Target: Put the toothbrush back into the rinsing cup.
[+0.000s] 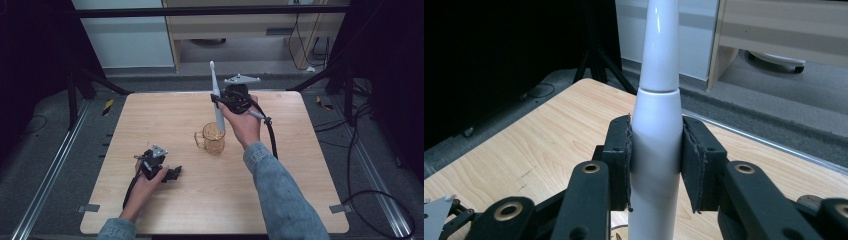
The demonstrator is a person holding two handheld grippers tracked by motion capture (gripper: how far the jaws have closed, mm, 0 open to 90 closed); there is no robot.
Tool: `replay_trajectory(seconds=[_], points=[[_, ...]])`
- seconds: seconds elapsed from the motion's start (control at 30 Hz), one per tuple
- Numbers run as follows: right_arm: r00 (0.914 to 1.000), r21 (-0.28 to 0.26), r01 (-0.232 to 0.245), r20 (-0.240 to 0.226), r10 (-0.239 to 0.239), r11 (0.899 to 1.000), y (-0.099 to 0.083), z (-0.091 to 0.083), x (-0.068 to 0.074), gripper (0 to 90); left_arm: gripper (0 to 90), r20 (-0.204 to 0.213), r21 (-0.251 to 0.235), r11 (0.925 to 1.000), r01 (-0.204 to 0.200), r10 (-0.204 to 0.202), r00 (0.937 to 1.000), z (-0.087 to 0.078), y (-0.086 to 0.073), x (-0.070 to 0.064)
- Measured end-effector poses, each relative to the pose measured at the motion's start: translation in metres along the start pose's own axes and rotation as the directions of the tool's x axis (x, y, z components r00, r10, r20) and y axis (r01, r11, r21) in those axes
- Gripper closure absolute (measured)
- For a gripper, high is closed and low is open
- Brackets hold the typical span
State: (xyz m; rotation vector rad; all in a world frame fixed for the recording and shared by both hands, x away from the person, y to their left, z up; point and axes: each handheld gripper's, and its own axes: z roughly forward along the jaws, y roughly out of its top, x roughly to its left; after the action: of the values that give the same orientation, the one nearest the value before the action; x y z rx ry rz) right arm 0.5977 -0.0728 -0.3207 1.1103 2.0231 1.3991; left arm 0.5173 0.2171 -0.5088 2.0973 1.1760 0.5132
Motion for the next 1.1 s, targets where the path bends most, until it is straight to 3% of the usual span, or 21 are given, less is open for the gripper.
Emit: replay_trajectory(seconds=[0.53,1.1], points=[[0.9995,-0.013,-0.029,-0.011,0.029,1.0,-0.016,0.015,0.01,67.2,0.0,0.001,0.003,1.0,-0.002,0.002,1.0,0.0,0.0,0.0],[0.9997,0.053,-0.021,-0.007,0.022,0.998,-0.042,0.034,0.013,67.2,0.0,0.001,0.004,1.0,-0.003,0.003,1.0,0.0,0.0,0.0]])
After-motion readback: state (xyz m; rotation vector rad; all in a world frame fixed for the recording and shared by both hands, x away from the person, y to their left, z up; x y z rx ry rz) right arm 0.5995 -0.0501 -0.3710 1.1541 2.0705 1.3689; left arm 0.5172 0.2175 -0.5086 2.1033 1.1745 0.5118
